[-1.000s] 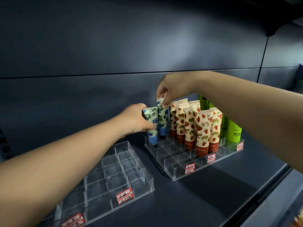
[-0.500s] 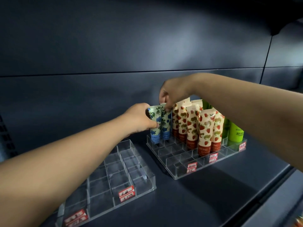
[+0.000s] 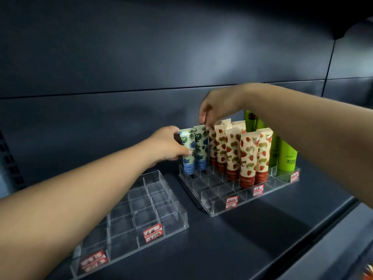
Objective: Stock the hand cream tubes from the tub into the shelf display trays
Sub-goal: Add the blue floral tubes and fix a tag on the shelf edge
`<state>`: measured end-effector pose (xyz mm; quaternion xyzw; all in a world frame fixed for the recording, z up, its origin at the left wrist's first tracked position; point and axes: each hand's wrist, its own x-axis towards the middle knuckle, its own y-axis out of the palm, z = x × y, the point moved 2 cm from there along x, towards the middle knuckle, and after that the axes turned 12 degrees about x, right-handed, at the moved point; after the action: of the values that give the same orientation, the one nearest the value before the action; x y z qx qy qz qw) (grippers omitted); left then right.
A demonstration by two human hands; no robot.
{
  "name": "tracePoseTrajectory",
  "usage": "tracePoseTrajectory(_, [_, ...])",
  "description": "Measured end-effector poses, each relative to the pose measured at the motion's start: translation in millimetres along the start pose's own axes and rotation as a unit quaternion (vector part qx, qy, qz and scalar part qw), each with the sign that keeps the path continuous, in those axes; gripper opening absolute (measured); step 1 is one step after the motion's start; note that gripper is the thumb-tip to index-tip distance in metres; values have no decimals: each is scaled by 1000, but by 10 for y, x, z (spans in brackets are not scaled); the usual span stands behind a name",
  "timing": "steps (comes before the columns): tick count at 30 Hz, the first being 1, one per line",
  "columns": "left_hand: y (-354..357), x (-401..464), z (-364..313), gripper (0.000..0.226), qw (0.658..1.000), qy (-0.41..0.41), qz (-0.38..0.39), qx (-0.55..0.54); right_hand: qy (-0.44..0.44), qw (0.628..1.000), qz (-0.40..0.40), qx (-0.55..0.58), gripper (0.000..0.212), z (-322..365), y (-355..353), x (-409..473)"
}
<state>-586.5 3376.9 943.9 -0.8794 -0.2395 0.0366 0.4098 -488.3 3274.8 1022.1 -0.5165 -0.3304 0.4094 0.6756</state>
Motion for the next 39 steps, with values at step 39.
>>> tracePoseTrajectory(39, [875,-2358,-1204,26,744,463,-83,474,172,909,-369,-93,25,402,1074,-3252])
